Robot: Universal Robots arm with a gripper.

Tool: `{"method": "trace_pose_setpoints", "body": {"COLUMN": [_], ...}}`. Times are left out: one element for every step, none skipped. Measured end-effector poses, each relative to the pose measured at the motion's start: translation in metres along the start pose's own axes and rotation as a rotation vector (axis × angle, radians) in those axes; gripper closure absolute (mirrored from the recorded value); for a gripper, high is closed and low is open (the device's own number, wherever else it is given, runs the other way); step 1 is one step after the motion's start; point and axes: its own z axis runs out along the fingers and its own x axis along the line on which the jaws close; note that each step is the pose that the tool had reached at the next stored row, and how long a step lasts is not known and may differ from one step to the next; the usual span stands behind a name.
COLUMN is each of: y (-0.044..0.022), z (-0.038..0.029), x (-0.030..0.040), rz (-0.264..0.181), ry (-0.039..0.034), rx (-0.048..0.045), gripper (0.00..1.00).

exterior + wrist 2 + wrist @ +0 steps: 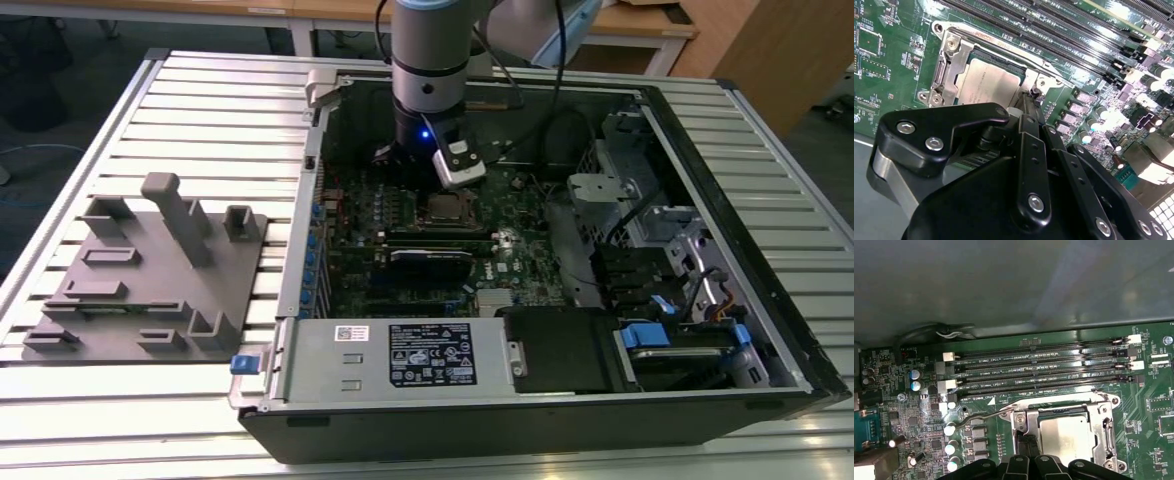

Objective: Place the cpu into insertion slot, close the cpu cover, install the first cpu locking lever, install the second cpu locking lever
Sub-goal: 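Close the cpu cover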

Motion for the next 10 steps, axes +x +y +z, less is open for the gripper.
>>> {"method": "trace_pose_setpoints", "body": {"y": [0.0000, 0.0000, -0.0001, 0.0000, 0.0000, 0.0000, 0.0000, 0.0000, 0.0000, 0.0001], "z": [0.0001, 0.0004, 0.0005, 0.0005, 0.0006, 0.0006, 0.0006, 0.0007, 0.0006, 0.0002], "x": [0.0000, 0.0001, 0.0001, 0.0001, 0.0001, 0.0000, 0.0000, 0.0001, 0.0001, 0.0000], "rz": [0.000, 0.000, 0.000, 0.000, 0.000, 0.000, 0.000, 0.000, 0.000, 0.000], "ry": [0.0001, 0.0001, 0.0001, 0.0001, 0.0001, 0.0001, 0.0000, 0.0000, -0.0001, -0.0004], "rx": [0.0000, 0.0001, 0.0002, 0.0002, 0.0002, 0.0001, 0.0000, 0.0000, -0.0001, -0.0006], "gripper": [0.90, 0.90, 0.90, 0.90, 0.90, 0.90, 0.90, 0.90, 0.90, 0.90]}}
